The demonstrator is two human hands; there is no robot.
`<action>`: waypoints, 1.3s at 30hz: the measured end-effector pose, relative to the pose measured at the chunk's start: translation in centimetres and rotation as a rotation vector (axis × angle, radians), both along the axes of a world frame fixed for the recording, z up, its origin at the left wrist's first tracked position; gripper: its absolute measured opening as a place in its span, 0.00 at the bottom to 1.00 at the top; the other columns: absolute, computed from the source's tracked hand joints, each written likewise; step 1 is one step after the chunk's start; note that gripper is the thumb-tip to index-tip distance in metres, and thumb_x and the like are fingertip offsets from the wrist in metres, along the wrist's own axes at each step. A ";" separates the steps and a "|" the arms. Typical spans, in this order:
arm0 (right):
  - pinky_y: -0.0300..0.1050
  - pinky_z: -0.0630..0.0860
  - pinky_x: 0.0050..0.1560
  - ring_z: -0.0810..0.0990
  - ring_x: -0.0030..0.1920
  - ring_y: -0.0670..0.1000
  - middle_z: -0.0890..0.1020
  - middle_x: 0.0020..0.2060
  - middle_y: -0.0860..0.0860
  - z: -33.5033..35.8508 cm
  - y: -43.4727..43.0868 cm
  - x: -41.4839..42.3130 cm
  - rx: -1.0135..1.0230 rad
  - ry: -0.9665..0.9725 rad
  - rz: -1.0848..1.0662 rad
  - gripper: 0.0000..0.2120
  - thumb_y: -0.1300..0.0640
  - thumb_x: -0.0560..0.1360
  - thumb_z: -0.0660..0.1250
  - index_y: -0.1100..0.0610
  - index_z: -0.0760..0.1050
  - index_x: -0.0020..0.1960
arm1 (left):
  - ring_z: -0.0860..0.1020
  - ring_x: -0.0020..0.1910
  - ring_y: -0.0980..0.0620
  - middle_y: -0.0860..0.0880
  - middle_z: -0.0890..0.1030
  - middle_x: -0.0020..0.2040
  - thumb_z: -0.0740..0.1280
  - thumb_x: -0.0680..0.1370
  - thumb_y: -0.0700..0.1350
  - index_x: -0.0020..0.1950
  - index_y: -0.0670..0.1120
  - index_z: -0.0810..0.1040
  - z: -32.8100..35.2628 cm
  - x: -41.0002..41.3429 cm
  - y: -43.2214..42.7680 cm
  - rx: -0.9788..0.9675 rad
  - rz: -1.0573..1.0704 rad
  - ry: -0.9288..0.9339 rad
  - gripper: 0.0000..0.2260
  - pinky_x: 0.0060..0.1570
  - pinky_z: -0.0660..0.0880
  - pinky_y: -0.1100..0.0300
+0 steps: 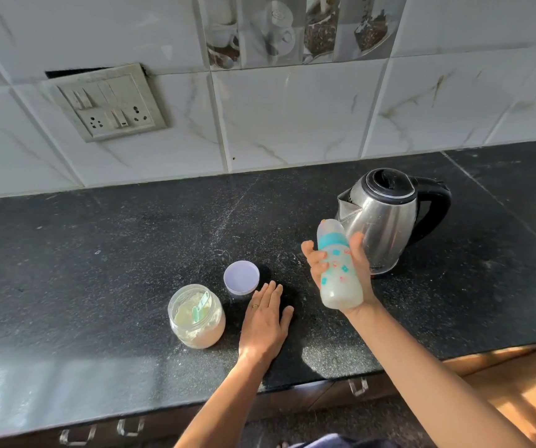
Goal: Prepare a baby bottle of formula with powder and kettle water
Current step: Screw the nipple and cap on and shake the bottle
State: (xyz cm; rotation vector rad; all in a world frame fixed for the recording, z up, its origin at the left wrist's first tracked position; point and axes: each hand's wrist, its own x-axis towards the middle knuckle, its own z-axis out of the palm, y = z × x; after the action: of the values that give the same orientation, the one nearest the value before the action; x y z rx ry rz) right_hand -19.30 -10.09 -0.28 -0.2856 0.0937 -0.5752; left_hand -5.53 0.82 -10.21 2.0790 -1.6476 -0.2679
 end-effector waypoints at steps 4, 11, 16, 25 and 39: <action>0.44 0.81 0.40 0.84 0.42 0.51 0.81 0.46 0.56 0.5 -0.4 0.2 -0.095 0.318 -0.224 0.44 0.44 0.49 0.84 0.62 0.72 0.58 | 0.52 0.76 0.56 0.51 0.59 0.77 0.53 0.82 0.55 0.76 0.47 0.61 0.1 0.0 0.1 -0.013 0.001 0.007 0.24 0.71 0.39 0.66; 0.51 0.79 0.52 0.79 0.59 0.60 0.78 0.62 0.60 1.1 -0.8 0.3 -0.186 0.368 -0.186 0.38 0.46 0.63 0.78 0.49 0.69 0.70 | 0.54 0.76 0.56 0.50 0.61 0.76 0.44 0.77 0.61 0.75 0.47 0.62 0.0 0.0 0.0 -0.003 -0.007 -0.007 0.31 0.71 0.39 0.66; 0.49 0.81 0.40 0.82 0.43 0.53 0.80 0.51 0.55 1.7 0.0 0.7 0.122 0.127 -0.071 0.27 0.39 0.73 0.65 0.58 0.72 0.63 | 0.53 0.76 0.56 0.50 0.61 0.76 0.51 0.81 0.57 0.75 0.47 0.62 0.0 0.2 0.0 0.003 -0.001 -0.002 0.25 0.70 0.37 0.67; 0.48 0.82 0.39 0.84 0.42 0.53 0.82 0.46 0.53 1.1 -0.1 1.6 0.182 0.104 -0.172 0.35 0.49 0.58 0.82 0.57 0.72 0.59 | 0.53 0.76 0.55 0.50 0.61 0.76 0.47 0.80 0.59 0.76 0.47 0.61 0.0 0.2 0.1 0.022 -0.010 -0.010 0.27 0.71 0.38 0.66; 0.43 0.80 0.40 0.81 0.43 0.51 0.80 0.47 0.55 3.1 2.3 1.1 -0.253 0.228 -0.124 0.32 0.45 0.65 0.76 0.50 0.73 0.67 | 0.56 0.75 0.55 0.49 0.63 0.75 0.43 0.77 0.60 0.74 0.45 0.64 -0.1 0.3 0.0 0.009 -0.019 0.021 0.32 0.72 0.42 0.64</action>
State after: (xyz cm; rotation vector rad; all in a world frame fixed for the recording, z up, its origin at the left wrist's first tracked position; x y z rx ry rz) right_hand -18.23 -7.77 2.81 -0.5942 0.2611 -0.6776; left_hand -5.24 0.85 -10.32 2.0608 -1.6571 -0.3031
